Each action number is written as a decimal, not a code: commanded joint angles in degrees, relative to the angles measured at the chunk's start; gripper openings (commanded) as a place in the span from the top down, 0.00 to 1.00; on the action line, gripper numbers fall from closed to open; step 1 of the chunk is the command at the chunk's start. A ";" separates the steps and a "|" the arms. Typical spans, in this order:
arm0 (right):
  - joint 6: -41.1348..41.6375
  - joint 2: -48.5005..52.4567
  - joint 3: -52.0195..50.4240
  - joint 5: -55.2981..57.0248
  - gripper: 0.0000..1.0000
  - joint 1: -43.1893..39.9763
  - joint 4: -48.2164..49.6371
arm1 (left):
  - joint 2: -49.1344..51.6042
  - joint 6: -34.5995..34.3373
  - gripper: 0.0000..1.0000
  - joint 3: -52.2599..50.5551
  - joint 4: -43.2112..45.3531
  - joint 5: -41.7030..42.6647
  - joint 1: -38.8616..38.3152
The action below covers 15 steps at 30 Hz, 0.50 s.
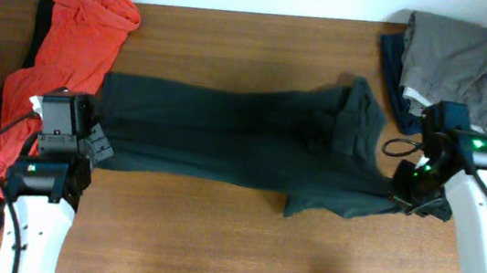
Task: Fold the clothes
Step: 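Fold the shirt's bottom half up toward the top edge with both grippers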
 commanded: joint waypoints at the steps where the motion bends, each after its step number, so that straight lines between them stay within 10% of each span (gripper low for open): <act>1: -2.73 -4.39 1.33 0.55 0.96 -1.53 -0.52 | -2.86 0.90 0.99 0.92 -1.73 -2.27 -0.07; 15: -9.60 -0.55 1.31 -10.54 0.96 -1.46 12.96 | 6.27 0.68 0.99 0.50 -2.78 0.90 -0.07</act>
